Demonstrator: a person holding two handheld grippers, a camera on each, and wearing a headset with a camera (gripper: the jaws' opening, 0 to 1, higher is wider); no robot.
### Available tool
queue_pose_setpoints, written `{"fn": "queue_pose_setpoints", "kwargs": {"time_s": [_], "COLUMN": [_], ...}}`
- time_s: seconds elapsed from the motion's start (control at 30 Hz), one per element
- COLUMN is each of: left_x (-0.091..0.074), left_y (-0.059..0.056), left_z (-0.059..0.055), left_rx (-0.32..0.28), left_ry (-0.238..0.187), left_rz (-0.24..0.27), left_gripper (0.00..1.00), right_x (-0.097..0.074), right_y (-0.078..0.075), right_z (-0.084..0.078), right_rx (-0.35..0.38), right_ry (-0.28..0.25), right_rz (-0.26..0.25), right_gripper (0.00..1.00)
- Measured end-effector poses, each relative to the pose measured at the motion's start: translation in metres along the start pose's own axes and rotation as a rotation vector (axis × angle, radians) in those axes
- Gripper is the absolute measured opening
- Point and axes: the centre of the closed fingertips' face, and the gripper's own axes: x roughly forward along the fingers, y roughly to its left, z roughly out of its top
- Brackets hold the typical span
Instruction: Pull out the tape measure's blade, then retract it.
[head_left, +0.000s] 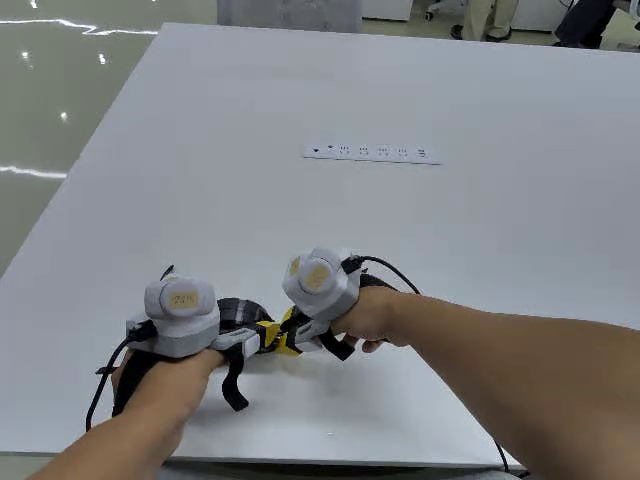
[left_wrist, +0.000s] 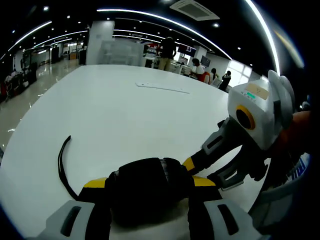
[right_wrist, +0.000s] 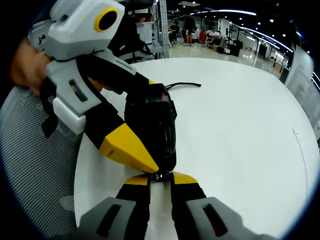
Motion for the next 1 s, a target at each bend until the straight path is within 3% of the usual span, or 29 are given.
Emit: {"fn": "queue_pose_setpoints", "kwargs": {"time_s": [0.63,0.83,0.9,0.93,0.97,1.0], "left_x": [0.001,0.0,-0.001,-0.005,-0.007,-0.008], "left_y": [0.0,-0.001,-0.002,0.008,0.01,0.007], "left_z": [0.0,0.001,0.002,0.01,0.012,0.013], "left_rx": [0.0,0.008,0.03,0.146,0.172,0.174], "left_ry": [-0.005,-0.02,-0.026,-0.04,-0.033,-0.026], "left_rz": [0.003,0.004,0.001,0.077,0.096,0.074], "left_gripper": [0.59,0.61,0.62,0.65,0.71,0.74], "right_x": [-0.001,-0.002,-0.003,-0.005,-0.007,-0.009], "right_y": [0.001,0.001,0.004,0.005,0.006,0.007], "right_z": [0.001,0.0,-0.001,0.001,0.001,0.0], "right_rx": [-0.003,0.015,0.037,0.061,0.058,0.061], "right_ry": [-0.009,-0.026,-0.05,-0.077,-0.081,-0.082], "right_rz": [-0.041,-0.083,-0.083,-0.089,-0.092,-0.095], "right_gripper": [0.15,0.15,0.19,0.26,0.32,0.37]}}
